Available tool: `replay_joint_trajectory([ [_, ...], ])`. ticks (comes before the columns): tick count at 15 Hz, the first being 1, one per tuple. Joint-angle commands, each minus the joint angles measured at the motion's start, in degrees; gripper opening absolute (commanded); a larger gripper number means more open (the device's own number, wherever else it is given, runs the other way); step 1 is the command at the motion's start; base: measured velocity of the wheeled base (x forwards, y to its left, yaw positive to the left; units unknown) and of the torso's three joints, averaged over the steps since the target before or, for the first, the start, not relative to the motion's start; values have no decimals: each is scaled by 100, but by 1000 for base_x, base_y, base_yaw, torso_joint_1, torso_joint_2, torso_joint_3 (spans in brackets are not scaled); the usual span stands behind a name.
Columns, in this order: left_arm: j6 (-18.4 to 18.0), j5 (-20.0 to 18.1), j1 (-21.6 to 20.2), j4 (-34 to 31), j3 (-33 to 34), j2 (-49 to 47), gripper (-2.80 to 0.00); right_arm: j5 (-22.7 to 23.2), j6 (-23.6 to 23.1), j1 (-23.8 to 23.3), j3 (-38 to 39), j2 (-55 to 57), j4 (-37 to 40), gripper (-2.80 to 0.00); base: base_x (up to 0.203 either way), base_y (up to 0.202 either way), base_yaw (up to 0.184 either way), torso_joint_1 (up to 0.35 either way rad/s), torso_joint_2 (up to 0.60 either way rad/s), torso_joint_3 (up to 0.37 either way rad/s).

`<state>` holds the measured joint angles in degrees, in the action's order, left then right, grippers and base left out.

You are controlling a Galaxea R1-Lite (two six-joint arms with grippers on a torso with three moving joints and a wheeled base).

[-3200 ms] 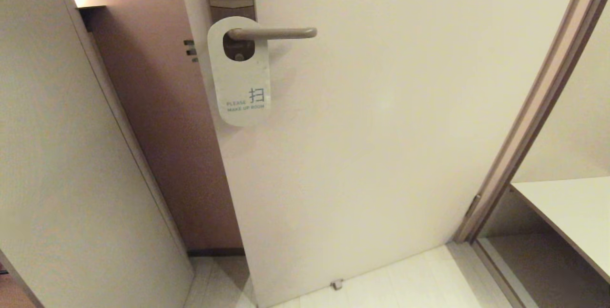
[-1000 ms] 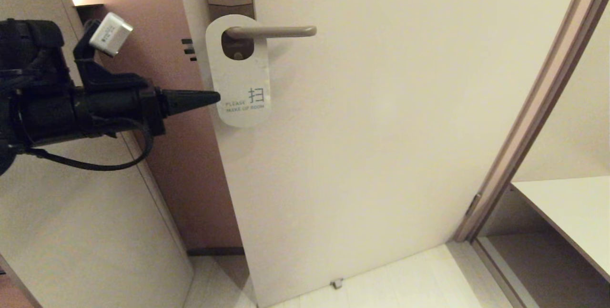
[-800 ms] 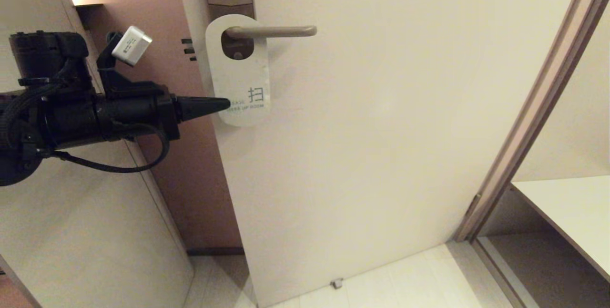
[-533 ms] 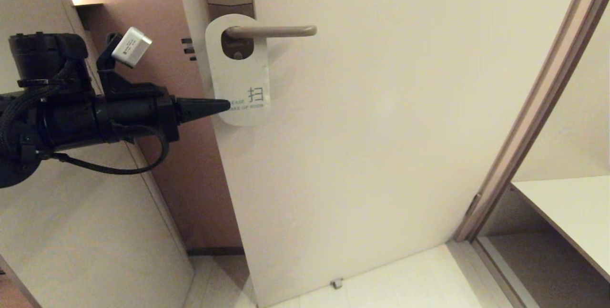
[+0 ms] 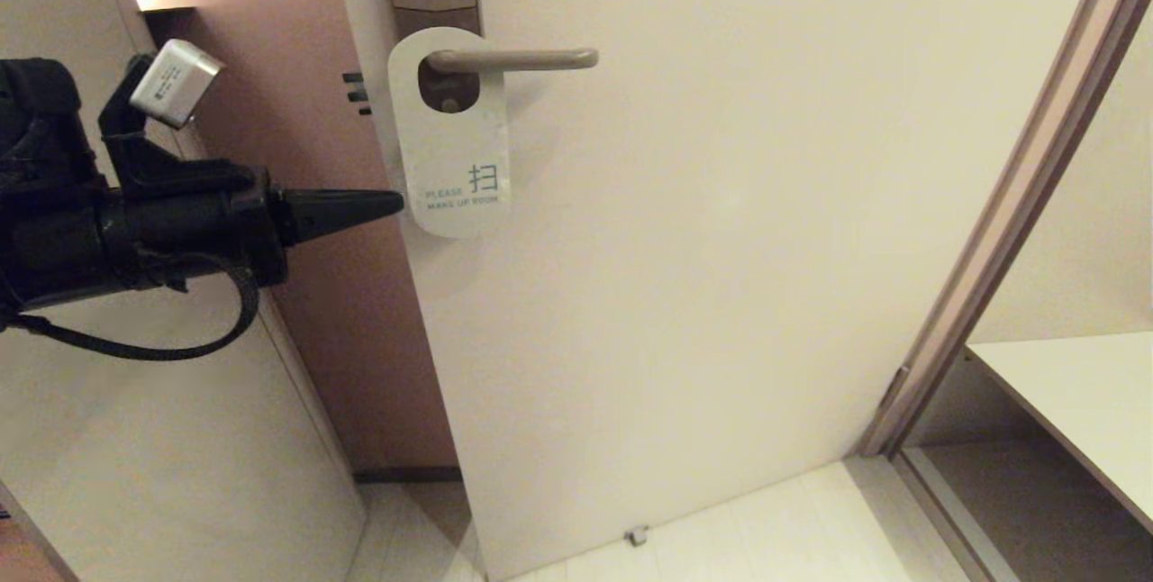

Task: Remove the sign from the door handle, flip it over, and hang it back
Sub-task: Take down the sign

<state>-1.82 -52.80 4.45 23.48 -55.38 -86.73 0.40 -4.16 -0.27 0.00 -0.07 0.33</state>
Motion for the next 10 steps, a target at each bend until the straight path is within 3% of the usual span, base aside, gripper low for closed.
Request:
replay_joint_trajectory([
  [1,4,-209,-282,21,45,179,-280,4,-6,0,0,7,2,-280,0,0,0,0,0,0],
  [4,6,-770,-807,25,38,123,-280,4,-6,0,0,7,2,-280,0,0,0,0,0,0],
  [5,-2,-828,-862,25,41,91,0,4,-4,-1,0,7,2,-280,0,0,0,0,0,0],
  [10,-37,-873,-862,87,-101,-220,0,4,-5,-7,0,7,2,-280,0,0,0,0,0,0],
])
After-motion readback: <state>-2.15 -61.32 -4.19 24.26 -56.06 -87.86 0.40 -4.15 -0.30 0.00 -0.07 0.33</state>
